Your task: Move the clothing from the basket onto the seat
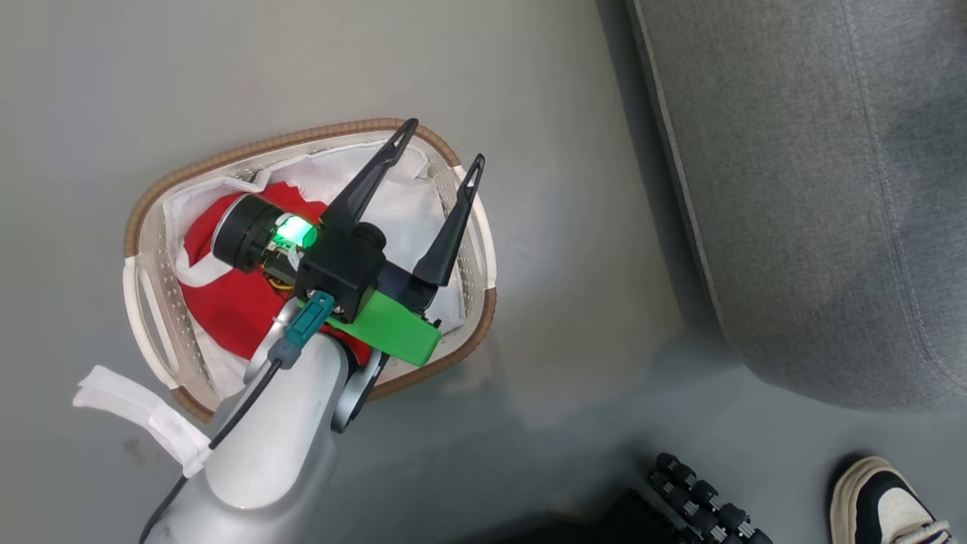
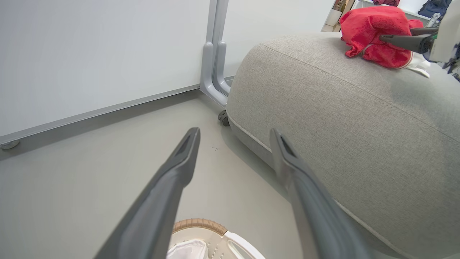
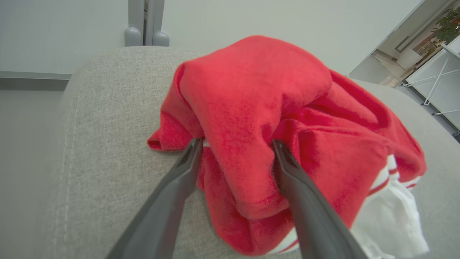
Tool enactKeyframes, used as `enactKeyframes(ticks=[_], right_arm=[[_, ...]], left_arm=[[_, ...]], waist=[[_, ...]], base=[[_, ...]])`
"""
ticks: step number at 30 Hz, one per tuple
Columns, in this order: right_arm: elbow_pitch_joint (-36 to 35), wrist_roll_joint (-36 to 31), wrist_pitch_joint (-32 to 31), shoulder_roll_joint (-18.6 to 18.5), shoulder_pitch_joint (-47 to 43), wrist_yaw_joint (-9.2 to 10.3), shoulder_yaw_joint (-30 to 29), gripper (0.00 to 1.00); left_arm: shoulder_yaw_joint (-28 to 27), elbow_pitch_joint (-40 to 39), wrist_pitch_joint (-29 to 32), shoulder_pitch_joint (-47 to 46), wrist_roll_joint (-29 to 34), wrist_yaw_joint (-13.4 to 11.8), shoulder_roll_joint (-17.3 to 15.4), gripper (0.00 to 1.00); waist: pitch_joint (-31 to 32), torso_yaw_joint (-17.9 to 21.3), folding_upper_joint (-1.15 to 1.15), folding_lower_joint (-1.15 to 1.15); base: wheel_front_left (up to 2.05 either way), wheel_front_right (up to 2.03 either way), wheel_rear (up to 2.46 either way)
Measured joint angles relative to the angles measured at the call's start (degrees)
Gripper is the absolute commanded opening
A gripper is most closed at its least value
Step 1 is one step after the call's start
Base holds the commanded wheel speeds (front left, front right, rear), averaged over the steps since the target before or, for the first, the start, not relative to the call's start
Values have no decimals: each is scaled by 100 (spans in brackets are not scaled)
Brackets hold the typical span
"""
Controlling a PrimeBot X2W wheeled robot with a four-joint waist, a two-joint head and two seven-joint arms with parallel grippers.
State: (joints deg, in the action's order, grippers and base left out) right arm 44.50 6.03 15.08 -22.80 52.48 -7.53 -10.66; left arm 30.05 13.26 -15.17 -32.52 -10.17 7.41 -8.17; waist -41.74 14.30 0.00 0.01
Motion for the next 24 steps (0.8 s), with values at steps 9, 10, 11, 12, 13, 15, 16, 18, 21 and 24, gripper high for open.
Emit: enactKeyframes(ticks=[9,10,11,12,13,15,16,18,21,24], right_arm=[[-851,179,1,550,-1456,0,-102,100],[-911,203,1,599,-1549,0,-125,100],[-1021,255,2,698,-1737,0,-178,100],[-1101,261,2,768,-1895,0,-187,100],[-1178,260,1,833,-2044,0,-181,100],[-1301,265,1,933,-2265,0,-156,100],[-1362,274,1,978,-2356,0,-153,100],[-1496,285,1,1061,-2564,0,-67,100],[-1729,258,1,1148,-2777,1,156,100],[-1909,248,1,1202,-2864,1,374,100]], left_arm=[[-320,48,0,345,-40,0,152,100],[-360,51,0,385,-44,0,169,100],[-428,58,0,466,-46,0,192,100],[-474,70,-1,536,-53,0,204,100],[-523,79,0,606,-66,0,222,100],[-633,98,0,711,-73,0,255,100],[-687,112,0,761,-73,0,267,100],[-822,153,0,877,-75,0,312,100],[-1059,196,0,1017,-73,0,366,100],[-1322,293,0,1144,-20,-1,403,100]], waist=[[545,-13,0,0],[594,-16,0,0],[695,-26,0,0],[780,-36,0,-1],[867,-50,0,-1],[1021,-84,0,-1],[1091,-104,0,-1],[1255,-163,0,-1],[1465,-287,0,-1],[1621,-467,0,-1]], base=[[0,0,0],[0,0,0],[0,0,0],[0,0,0],[0,0,0],[0,0,0],[0,0,0],[0,0,0],[0,0,0],[0,0,0]])
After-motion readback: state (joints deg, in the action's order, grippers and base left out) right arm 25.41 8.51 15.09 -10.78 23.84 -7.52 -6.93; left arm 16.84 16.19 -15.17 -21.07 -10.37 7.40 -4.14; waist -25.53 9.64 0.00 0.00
